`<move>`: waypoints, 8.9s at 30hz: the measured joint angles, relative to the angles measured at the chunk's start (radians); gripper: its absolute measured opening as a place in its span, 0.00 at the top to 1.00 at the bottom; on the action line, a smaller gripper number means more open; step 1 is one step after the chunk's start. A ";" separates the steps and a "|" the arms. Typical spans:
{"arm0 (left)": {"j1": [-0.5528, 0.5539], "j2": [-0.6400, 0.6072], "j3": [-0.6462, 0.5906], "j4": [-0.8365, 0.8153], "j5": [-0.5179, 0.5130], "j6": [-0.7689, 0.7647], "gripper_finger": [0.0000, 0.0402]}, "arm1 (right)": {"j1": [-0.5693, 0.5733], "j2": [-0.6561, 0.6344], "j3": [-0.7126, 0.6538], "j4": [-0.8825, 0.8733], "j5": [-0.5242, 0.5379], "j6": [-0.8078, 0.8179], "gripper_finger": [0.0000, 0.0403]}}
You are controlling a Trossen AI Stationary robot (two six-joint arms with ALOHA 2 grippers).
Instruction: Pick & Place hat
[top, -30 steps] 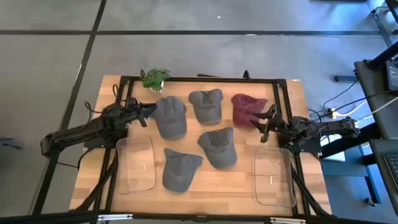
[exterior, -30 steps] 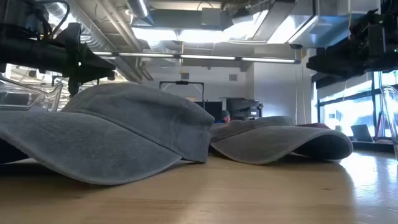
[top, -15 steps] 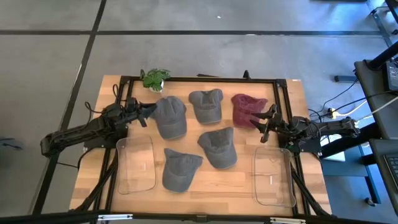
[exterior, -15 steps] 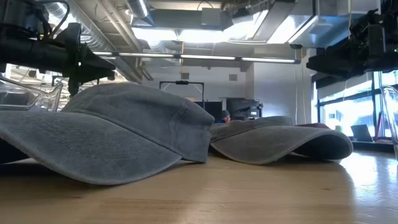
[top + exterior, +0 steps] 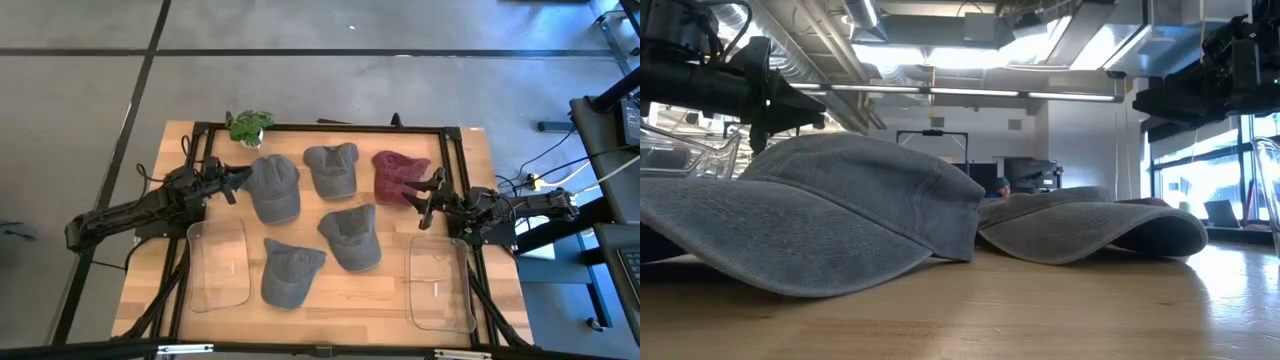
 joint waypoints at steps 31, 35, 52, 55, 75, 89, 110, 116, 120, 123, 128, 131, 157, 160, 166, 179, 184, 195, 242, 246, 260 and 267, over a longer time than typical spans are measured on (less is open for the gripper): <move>0.000 0.000 0.000 0.000 0.000 0.000 0.78 | 0.000 0.000 0.000 0.045 0.015 0.367 0.60; 0.000 0.000 0.000 0.000 0.000 0.000 0.79 | 0.000 0.000 0.000 0.047 0.140 0.432 0.51; 0.000 0.000 0.000 0.000 0.000 0.000 0.79 | -0.066 0.181 0.361 0.025 0.382 0.174 0.18; 0.000 0.000 0.000 0.000 -0.001 0.000 0.78 | -0.121 0.309 0.538 -0.274 0.417 0.280 0.20; 0.000 0.000 0.000 0.005 -0.003 -0.106 0.79 | -0.871 1.146 0.980 -0.878 -0.399 0.410 0.32; 0.000 0.000 0.000 0.005 -0.003 -0.105 0.79 | -0.982 1.538 0.980 -0.874 -0.432 0.362 0.32; 0.000 0.000 0.000 0.004 -0.003 -0.105 0.78 | -0.982 1.749 0.986 -0.816 -0.396 0.360 0.43; 0.000 0.000 0.000 0.004 -0.004 -0.104 0.78 | -0.979 1.751 0.985 -0.802 -0.372 0.310 0.64; 0.000 0.000 0.000 0.004 -0.004 -0.104 0.78 | -0.981 1.752 0.983 -0.793 -0.352 0.285 0.78; 0.000 0.000 0.000 0.004 -0.004 -0.104 0.79 | -0.981 1.752 0.982 -0.783 -0.348 0.256 0.88; 0.000 0.000 0.000 0.004 -0.004 -0.104 0.78 | -0.981 1.744 0.979 -0.781 -0.348 0.231 0.90; 0.000 0.000 0.000 0.003 -0.004 -0.104 0.79 | -0.963 1.705 0.974 -0.778 -0.337 0.231 0.90; 0.000 0.000 0.000 0.000 -0.078 -0.104 0.78 | -0.519 1.139 1.457 -1.216 -0.105 0.396 0.90; 0.000 0.000 0.000 0.000 -0.078 -0.104 0.79 | -0.418 1.138 1.576 -1.325 -0.059 0.502 0.90; 0.000 0.000 0.000 0.000 -0.075 -0.104 0.78 | -0.188 1.137 1.683 -1.491 -0.027 0.746 0.90; 0.000 0.000 0.000 0.000 -0.076 -0.130 0.79 | 0.334 1.145 1.657 -1.635 -0.060 1.302 0.90; 0.000 0.000 0.000 0.000 -0.077 -0.130 0.79 | 0.507 1.148 1.657 -1.635 -0.120 1.491 0.90; 0.000 0.000 0.000 0.000 -0.081 -0.130 0.78 | 0.739 1.223 1.613 -1.648 -0.203 1.766 0.90; 0.000 0.000 0.000 -0.007 -0.080 -0.130 0.79 | 0.889 1.130 1.200 -1.650 -0.105 2.067 0.67; 0.000 0.000 0.000 -0.006 -0.081 -0.130 0.79 | 0.880 1.129 1.200 -1.650 -0.105 2.067 0.54; 0.000 0.001 0.002 0.230 0.010 -0.105 0.79 | 0.799 1.035 1.320 -1.623 0.476 1.734 0.38; 0.000 0.140 0.168 0.188 0.222 -0.058 0.79 | 0.668 1.025 1.340 -1.545 0.560 1.529 0.39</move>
